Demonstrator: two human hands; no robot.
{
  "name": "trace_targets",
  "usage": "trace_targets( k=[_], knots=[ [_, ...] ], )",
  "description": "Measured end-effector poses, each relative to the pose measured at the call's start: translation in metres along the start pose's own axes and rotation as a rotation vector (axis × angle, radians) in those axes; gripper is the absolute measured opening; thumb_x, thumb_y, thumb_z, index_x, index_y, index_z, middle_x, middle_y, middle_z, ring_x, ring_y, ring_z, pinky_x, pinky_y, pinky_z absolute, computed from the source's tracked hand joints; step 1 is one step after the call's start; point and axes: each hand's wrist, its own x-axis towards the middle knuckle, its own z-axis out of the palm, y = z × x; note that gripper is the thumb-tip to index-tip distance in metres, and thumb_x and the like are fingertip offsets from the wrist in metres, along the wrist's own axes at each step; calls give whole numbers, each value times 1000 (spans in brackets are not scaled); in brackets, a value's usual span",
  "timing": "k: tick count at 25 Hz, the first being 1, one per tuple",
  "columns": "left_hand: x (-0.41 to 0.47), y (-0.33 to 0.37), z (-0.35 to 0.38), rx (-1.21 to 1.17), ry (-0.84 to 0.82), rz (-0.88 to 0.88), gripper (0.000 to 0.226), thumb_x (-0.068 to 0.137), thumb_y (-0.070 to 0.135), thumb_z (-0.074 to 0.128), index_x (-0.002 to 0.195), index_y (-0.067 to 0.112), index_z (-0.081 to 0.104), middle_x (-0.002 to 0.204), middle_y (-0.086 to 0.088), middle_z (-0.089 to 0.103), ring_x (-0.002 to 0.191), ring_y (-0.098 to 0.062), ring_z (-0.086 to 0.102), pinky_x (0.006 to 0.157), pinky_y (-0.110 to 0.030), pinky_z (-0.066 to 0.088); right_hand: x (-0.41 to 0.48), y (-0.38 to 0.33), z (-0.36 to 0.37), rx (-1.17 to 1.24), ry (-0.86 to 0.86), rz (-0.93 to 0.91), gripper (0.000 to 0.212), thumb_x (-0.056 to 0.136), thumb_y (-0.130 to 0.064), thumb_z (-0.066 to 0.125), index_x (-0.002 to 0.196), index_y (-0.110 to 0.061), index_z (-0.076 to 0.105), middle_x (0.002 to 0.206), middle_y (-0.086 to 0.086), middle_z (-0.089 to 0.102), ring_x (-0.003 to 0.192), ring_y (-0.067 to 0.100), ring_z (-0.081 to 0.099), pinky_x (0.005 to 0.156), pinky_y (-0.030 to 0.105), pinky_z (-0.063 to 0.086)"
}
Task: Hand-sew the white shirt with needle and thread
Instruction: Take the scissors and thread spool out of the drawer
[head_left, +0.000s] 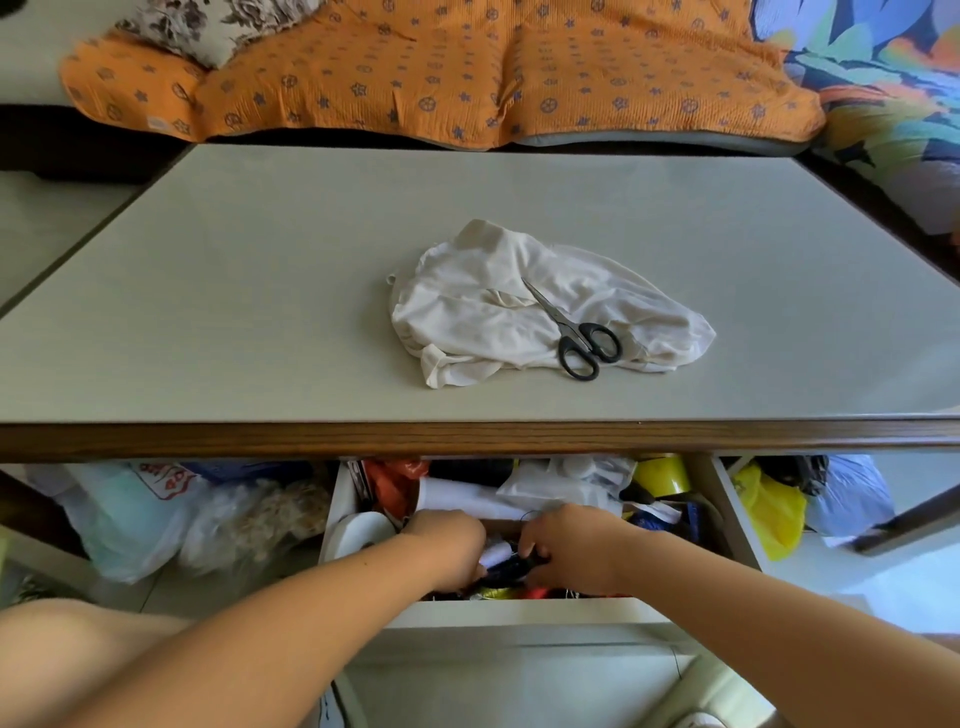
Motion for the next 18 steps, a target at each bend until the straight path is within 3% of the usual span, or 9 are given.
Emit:
trace_targets(
  k=[2,4,7,9,12,15,18],
  knots=[
    [-4,4,-7,28,12,-3,45,100,44,38,84,9,61,78,-5,54,71,-23,51,59,-30,35,2,-2,5,44,-50,47,40,91,-38,58,128,-24,57,124,5,58,112,25,56,88,35,48],
    [-5,4,-19,58,19,17,38,99,39,42,87,9,61,83,-6,57,74,-23,54,58,-30,37,8,-8,7,-6,-64,116,37,91,-33,58,125,-21,58,123,6,58,111,27,57,89,37,50],
    [-13,-2,-34,62,17,29,31,92,33,44,105,15,64,100,-5,66,82,-23,63,66,-34,52,12,-16,-1,-34,-13,158,26,94,-27,50,109,-10,62,97,6,58,89,24,55,74,33,46],
    [-30,-8,-48,12,16,55,28,94,34,42,96,15,62,93,-8,70,72,-23,65,58,-31,48,4,-15,-15,18,64,138,27,94,-31,49,96,-8,63,87,6,58,77,20,50,65,29,41],
    [-62,-8,-76,-161,15,124,28,98,33,39,95,10,56,81,-10,73,59,-20,63,57,-32,47,-26,-7,-34,243,279,56,20,91,-39,59,97,-19,59,89,-4,63,72,14,55,58,25,44],
    [-84,-8,-99,-319,86,192,27,100,38,40,102,15,54,80,-4,74,65,-18,70,69,-36,54,-51,0,-54,493,474,-47,24,88,-33,67,105,-29,51,88,-8,68,73,3,62,68,21,52],
    [-86,-13,-118,-533,197,231,20,100,38,45,104,20,54,89,0,73,78,-14,72,73,-36,59,-59,13,-80,747,585,-79,19,88,-24,69,104,-28,59,81,-5,74,72,6,68,72,22,56]
  ],
)
